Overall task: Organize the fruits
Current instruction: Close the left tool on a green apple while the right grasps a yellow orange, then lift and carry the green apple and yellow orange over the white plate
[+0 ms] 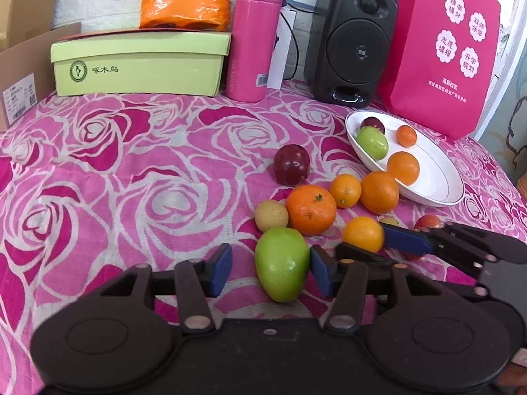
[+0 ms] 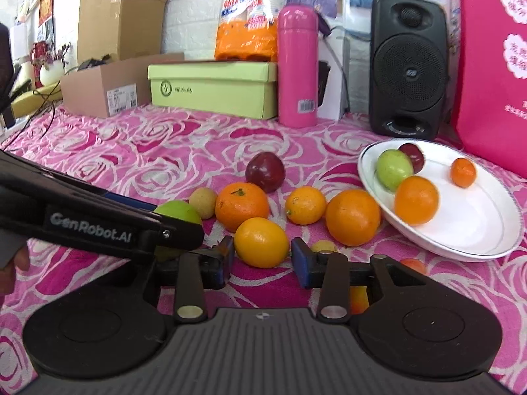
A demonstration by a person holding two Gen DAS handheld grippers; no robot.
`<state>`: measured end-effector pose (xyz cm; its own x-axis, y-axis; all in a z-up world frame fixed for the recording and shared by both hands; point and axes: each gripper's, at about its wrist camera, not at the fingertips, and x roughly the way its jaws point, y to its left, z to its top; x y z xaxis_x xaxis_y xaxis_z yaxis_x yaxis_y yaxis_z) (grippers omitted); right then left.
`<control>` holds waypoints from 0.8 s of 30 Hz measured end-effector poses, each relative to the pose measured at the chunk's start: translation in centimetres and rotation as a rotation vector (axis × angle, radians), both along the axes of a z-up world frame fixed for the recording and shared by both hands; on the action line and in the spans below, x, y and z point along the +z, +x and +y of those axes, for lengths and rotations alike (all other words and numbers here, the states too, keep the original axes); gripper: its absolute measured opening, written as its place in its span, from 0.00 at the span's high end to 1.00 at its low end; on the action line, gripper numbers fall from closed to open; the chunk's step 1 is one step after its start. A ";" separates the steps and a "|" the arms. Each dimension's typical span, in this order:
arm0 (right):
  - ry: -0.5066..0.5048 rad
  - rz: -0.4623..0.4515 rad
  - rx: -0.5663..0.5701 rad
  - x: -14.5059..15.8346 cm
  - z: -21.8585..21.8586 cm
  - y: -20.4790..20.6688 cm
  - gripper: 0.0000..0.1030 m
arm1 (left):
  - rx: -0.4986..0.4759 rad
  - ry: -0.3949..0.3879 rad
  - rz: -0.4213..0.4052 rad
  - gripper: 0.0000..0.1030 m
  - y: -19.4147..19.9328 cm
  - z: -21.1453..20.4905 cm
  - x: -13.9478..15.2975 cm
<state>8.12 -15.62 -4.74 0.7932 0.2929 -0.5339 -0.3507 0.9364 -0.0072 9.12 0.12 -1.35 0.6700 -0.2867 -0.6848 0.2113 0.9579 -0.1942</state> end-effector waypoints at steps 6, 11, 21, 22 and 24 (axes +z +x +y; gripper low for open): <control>0.061 -0.003 -0.029 0.8 -1.6 -1.7 0.36 | -0.012 0.037 -0.009 0.00 -0.1 -0.6 -0.1; 0.068 -0.004 -0.039 1.0 -2.0 -2.5 0.36 | -0.032 0.100 -0.032 0.00 -0.4 -1.6 -0.3; 0.082 0.012 -0.056 0.5 -2.5 -3.2 0.36 | -0.031 0.155 -0.045 0.00 -0.3 -2.5 -0.3; 0.083 0.012 -0.057 0.6 -2.6 -3.3 0.36 | -0.034 0.154 -0.043 0.00 -0.2 -2.6 -0.4; 0.086 0.011 -0.059 0.6 -2.8 -3.4 0.36 | -0.039 0.157 -0.043 0.00 -0.3 -2.8 -0.4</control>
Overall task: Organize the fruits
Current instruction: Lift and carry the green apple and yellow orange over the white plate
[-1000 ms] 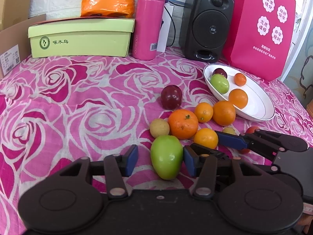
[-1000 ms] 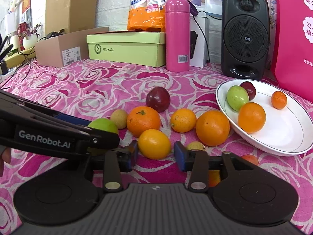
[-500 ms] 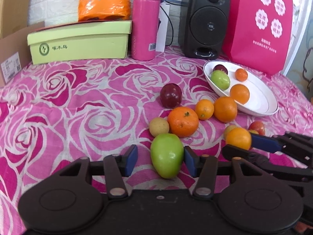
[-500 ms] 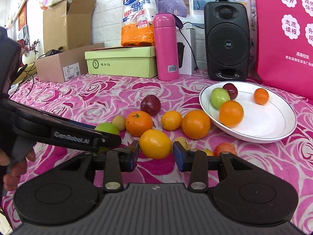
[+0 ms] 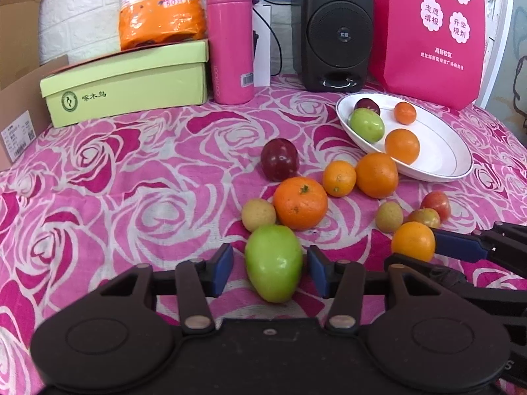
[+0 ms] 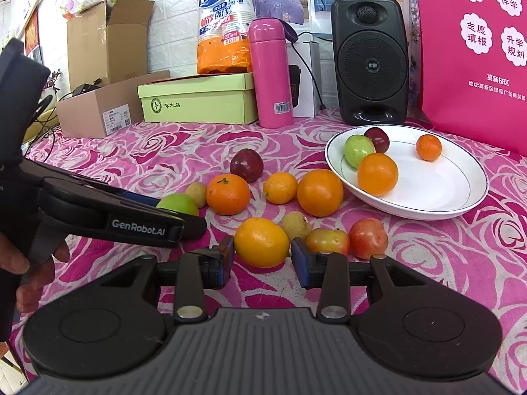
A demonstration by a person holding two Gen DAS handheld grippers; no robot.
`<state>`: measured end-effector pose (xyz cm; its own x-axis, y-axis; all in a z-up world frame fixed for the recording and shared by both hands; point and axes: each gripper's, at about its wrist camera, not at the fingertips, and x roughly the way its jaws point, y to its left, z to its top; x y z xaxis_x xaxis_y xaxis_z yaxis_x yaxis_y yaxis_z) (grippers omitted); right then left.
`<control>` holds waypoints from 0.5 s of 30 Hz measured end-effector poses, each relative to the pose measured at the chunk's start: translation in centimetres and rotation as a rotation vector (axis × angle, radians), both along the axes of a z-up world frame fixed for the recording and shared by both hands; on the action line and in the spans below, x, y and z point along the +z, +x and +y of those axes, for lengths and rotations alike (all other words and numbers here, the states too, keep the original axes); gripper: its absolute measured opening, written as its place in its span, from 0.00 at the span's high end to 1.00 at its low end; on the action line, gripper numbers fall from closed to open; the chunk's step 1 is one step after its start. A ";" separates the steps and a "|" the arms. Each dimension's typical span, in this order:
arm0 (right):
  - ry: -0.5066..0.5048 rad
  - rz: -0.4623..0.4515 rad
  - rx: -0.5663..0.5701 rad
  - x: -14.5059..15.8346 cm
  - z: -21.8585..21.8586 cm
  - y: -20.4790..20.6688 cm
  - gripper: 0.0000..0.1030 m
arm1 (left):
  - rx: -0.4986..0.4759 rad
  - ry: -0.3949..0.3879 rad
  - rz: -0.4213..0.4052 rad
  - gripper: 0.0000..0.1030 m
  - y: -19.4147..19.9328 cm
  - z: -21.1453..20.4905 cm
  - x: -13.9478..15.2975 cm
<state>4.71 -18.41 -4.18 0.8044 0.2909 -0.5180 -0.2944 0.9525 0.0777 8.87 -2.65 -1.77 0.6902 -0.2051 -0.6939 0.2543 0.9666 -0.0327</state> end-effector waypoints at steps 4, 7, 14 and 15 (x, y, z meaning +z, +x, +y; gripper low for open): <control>0.002 0.004 -0.003 -0.1 -0.1 0.0 0.36 | -0.007 0.004 -0.001 0.00 -0.1 -0.2 0.1; 0.004 0.004 0.001 0.0 -0.1 0.0 0.36 | -0.018 -0.002 0.001 0.00 -0.3 -0.3 0.5; 0.021 -0.053 -0.029 2.0 -1.5 0.1 0.36 | -0.107 -0.024 -0.106 0.00 -0.5 -2.6 4.9; 0.021 -0.069 -0.040 2.5 -2.0 0.2 0.36 | -0.123 -0.031 -0.126 0.00 -0.3 -3.2 5.6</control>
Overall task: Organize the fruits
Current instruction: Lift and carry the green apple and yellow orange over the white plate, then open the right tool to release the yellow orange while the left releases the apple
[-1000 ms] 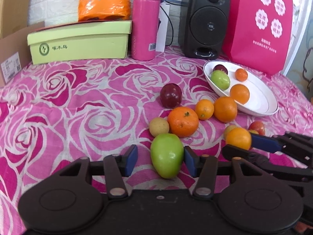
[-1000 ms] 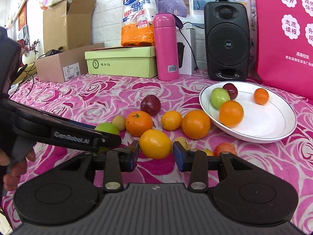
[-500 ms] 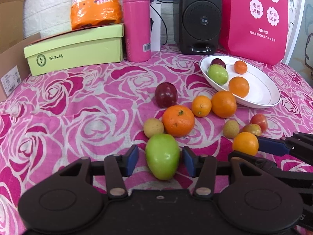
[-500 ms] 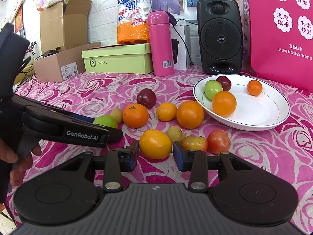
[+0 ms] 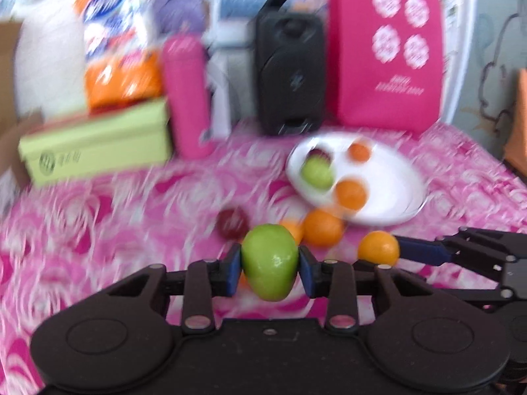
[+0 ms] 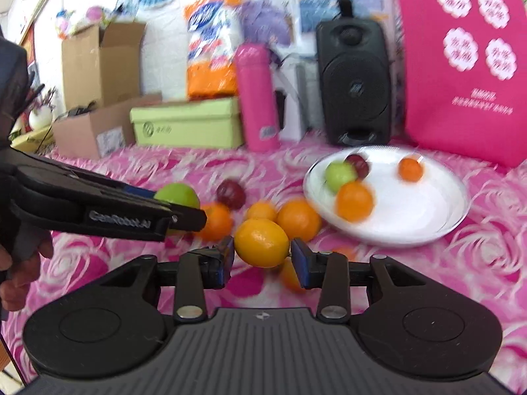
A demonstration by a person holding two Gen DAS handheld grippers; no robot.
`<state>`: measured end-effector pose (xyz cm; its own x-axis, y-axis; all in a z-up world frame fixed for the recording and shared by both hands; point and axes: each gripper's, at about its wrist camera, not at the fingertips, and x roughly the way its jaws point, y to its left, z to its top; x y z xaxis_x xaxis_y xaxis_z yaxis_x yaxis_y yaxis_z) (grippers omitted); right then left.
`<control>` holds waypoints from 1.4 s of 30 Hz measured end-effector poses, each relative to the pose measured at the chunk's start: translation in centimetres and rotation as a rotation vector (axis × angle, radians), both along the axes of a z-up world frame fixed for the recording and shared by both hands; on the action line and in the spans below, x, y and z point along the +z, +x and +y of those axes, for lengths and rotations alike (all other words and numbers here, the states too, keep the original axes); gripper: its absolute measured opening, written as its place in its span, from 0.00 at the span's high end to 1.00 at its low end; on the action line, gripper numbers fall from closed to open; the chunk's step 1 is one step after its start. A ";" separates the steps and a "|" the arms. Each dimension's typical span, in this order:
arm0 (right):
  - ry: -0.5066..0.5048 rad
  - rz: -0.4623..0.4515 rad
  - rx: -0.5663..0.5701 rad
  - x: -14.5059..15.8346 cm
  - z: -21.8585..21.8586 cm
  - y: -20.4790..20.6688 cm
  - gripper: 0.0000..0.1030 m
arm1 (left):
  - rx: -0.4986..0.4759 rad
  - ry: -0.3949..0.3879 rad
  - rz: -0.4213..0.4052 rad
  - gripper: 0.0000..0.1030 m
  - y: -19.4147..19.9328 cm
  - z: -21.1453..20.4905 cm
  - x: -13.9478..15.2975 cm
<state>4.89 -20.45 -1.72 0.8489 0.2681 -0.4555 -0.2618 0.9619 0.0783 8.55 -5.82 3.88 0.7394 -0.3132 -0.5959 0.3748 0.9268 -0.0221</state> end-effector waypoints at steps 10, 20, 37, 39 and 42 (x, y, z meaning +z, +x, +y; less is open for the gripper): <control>-0.042 -0.104 -0.144 3.5 -6.5 3.2 0.36 | -0.151 -0.020 -0.075 0.00 5.3 -8.1 4.3; -0.073 -0.032 -0.207 1.4 -11.3 8.8 0.36 | -0.188 0.028 0.004 0.00 12.3 -14.1 0.9; -0.126 0.036 -0.174 -2.2 -12.2 13.3 0.36 | -0.185 0.082 0.051 0.00 15.8 -15.9 -3.3; -0.126 0.041 -0.175 -2.3 -12.3 13.4 0.36 | -0.186 0.080 0.049 0.00 15.8 -16.0 -3.3; -0.127 0.048 -0.175 -2.5 -12.4 13.5 0.36 | -0.184 0.080 0.041 0.00 15.8 -16.1 -3.3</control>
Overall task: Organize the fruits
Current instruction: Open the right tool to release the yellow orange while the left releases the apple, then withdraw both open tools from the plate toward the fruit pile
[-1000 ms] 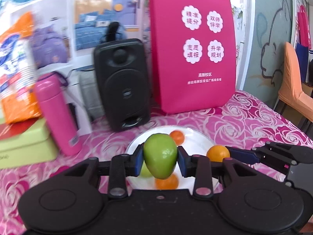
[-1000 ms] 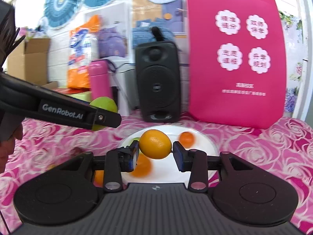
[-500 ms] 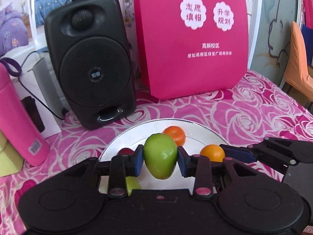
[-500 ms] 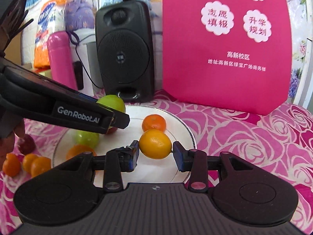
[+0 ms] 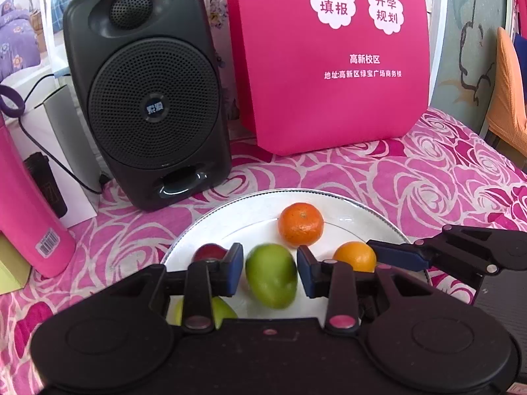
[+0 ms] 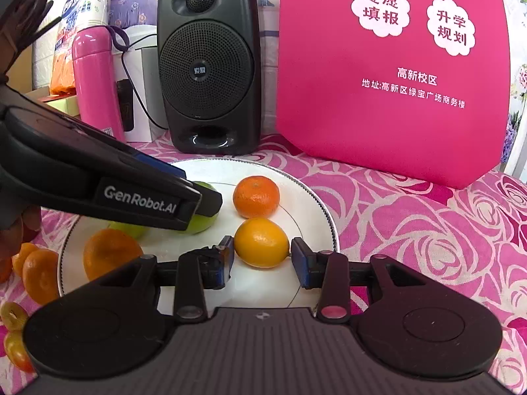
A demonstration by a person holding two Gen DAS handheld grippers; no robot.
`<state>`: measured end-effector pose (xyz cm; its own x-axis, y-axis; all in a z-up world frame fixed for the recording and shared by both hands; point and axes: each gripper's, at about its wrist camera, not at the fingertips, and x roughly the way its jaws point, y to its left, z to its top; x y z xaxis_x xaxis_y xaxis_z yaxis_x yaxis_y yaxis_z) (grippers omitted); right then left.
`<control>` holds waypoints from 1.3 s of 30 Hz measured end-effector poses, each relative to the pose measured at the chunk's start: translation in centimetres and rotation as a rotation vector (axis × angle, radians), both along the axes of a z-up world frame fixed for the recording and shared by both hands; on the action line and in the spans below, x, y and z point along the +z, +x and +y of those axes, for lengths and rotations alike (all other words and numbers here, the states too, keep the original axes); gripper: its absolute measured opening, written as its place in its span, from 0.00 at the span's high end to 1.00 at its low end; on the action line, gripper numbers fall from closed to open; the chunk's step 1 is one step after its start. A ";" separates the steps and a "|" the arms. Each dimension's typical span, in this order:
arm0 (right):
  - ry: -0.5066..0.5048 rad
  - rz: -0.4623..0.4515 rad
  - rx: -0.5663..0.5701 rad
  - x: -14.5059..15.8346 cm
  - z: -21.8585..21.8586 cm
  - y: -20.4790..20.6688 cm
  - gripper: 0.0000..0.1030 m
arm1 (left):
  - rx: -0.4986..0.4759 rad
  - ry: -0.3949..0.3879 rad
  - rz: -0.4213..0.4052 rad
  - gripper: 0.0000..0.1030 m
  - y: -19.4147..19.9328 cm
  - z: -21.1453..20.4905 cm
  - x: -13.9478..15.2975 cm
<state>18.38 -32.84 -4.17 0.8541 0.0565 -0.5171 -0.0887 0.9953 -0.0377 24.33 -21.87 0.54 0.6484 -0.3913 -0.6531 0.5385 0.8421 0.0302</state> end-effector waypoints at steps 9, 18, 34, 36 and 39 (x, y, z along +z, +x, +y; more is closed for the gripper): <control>-0.024 -0.018 0.002 0.2 0.4 -0.3 0.18 | 0.003 -0.027 -0.039 0.00 -1.0 0.5 1.2; -0.051 -0.054 0.004 1.6 1.3 -2.4 0.00 | 0.030 -0.034 -0.092 0.00 -3.7 1.4 3.5; 0.014 -0.082 0.026 4.5 4.1 -10.3 0.00 | 0.111 -0.046 -0.092 0.00 -12.1 6.8 5.4; 0.019 -0.073 0.026 4.2 4.6 -11.2 0.00 | 0.120 -0.034 -0.093 0.00 -13.1 7.6 5.1; 0.030 -0.055 0.030 3.8 5.6 -12.6 0.00 | 0.146 -0.040 -0.079 0.00 -14.4 9.2 4.7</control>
<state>5.76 -27.25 -0.41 0.8789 0.0970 -0.4671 -0.1167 0.9931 -0.0134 9.88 -12.72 5.24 0.7488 -0.3141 -0.5837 0.4080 0.9124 0.0324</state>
